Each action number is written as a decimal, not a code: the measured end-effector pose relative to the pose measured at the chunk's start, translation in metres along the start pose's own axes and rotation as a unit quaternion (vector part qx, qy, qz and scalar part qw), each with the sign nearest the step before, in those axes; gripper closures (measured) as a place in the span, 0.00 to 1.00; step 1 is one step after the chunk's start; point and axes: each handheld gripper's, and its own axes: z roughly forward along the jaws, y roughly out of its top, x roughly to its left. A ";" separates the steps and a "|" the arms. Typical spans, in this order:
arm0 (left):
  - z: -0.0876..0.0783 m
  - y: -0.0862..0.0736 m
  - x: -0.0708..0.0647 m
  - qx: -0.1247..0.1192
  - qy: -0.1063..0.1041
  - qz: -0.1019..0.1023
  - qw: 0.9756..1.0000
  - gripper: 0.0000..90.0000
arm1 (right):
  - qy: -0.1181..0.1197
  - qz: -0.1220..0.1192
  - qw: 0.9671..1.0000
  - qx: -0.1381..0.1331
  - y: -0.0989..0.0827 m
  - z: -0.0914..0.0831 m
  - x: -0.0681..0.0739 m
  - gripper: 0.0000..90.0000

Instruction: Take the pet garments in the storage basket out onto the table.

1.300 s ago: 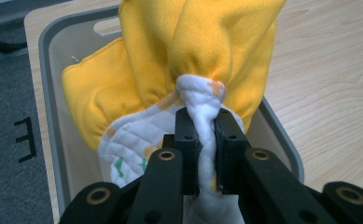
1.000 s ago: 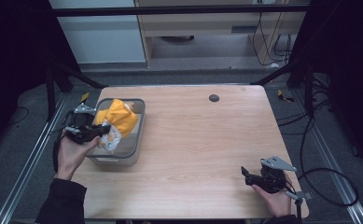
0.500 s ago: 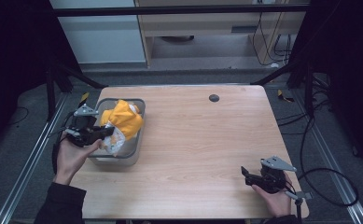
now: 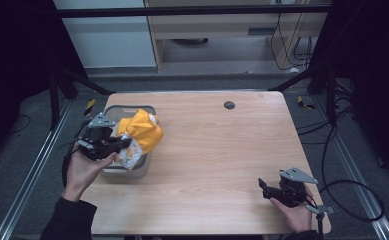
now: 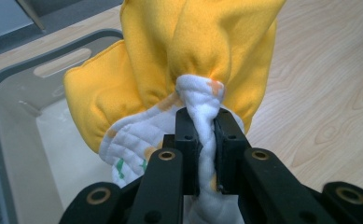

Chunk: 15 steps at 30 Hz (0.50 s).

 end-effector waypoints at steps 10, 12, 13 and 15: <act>0.010 0.005 -0.019 0.008 -0.024 0.025 0.999 0.91 | 0.000 0.002 1.000 -0.001 0.000 0.000 0.000 0.18; 0.010 0.006 -0.021 0.008 -0.026 0.028 0.999 0.91 | 0.000 0.002 1.000 -0.001 0.000 0.000 0.000 0.18; 0.011 0.006 -0.023 0.009 -0.028 0.031 0.999 0.91 | 0.000 0.001 1.000 -0.001 0.000 0.000 0.000 0.18; 0.011 0.008 -0.026 0.009 -0.030 0.035 0.999 0.91 | 0.000 0.001 1.000 -0.001 0.000 0.000 0.000 0.18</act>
